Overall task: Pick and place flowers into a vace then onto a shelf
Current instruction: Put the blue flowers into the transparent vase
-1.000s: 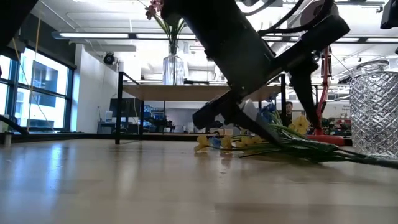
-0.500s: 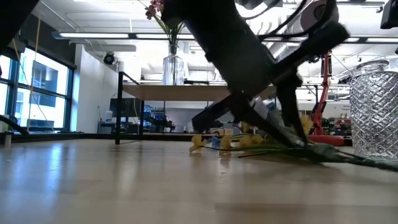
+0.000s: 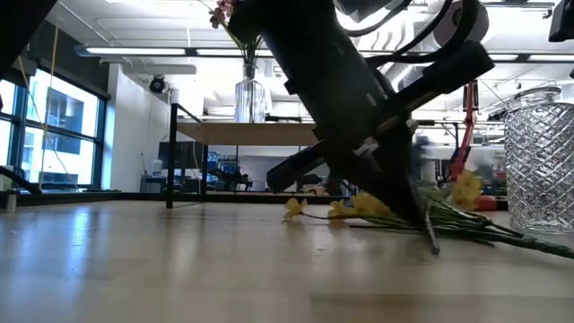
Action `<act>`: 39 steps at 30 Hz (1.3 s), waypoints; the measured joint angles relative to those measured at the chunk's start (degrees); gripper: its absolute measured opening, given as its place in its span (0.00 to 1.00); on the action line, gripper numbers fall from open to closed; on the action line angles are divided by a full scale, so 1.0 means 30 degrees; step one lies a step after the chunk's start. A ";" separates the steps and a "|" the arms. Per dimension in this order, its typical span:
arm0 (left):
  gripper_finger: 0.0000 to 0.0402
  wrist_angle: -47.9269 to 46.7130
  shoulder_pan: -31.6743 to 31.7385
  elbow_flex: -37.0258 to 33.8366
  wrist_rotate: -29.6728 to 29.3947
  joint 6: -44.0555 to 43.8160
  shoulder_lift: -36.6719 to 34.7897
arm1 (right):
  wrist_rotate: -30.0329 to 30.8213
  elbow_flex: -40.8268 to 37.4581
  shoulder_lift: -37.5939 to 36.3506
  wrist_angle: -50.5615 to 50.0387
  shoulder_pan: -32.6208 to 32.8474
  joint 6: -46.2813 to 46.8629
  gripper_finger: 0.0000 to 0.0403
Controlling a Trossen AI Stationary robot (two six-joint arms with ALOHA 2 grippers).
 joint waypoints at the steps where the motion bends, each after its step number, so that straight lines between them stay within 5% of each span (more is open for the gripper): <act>1: 0.06 -0.0301 0.0000 0.0000 0.0326 0.0041 -0.0056 | -0.0001 0.0000 0.0000 0.0000 0.0000 0.0000 0.84; 11: 0.07 -0.1818 -0.0321 0.0000 0.1102 0.0121 -0.0814 | -0.0007 0.0000 0.0000 0.0000 0.0000 0.0002 0.84; 19: 0.39 -0.0285 -0.0118 0.0015 0.0566 0.0209 -0.1734 | -0.0506 -0.1024 0.0000 0.1342 0.0003 0.0331 0.84; 24: 0.51 -0.0081 0.0129 0.0024 0.1630 -0.0276 -0.1480 | -0.0288 -0.1113 0.0007 0.1779 0.0004 0.0365 0.84; 39: 0.36 0.1833 0.0510 0.0058 0.2590 -0.0730 -0.0128 | -0.0202 -0.1100 0.0007 0.1763 0.0007 0.0182 0.84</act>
